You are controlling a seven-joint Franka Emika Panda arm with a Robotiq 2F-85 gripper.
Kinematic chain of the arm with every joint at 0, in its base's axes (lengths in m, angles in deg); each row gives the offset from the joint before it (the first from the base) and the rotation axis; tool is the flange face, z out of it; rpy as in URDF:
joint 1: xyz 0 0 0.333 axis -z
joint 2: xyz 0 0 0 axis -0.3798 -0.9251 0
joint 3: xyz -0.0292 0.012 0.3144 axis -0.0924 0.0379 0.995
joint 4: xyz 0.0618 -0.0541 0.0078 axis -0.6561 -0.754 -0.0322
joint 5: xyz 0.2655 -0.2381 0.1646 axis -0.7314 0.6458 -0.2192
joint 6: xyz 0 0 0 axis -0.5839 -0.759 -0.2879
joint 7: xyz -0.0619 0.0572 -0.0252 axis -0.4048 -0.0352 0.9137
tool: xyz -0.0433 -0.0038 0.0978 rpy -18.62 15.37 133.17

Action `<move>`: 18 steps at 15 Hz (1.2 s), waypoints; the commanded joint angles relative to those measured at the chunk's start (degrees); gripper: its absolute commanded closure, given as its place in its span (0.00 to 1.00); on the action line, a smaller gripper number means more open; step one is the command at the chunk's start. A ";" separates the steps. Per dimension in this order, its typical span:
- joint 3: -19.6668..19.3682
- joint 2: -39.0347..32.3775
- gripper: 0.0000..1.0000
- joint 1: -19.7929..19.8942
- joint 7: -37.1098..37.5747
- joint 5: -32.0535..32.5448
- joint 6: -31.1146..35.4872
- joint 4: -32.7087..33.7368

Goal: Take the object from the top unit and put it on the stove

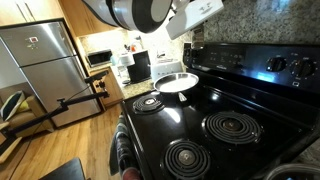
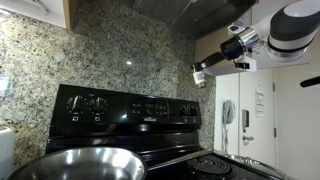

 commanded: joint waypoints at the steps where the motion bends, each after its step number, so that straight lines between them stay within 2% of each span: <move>1: -8.34 -0.68 0.68 -7.96 1.00 1.88 -1.55 5.36; 4: -15.44 0.37 0.68 -14.04 1.01 3.99 -1.69 8.96; 5: -18.31 -0.49 0.68 -16.49 0.08 2.28 -1.40 9.81; 9: -29.77 -2.83 0.68 -25.00 2.25 1.99 -3.80 12.86; 14: -44.03 -5.48 0.68 -35.81 6.67 3.54 -9.11 15.25; 16: -49.19 -6.56 0.68 -39.82 9.43 5.33 -13.47 16.09; 18: -50.32 -6.24 0.68 -41.47 11.16 6.69 -18.75 17.52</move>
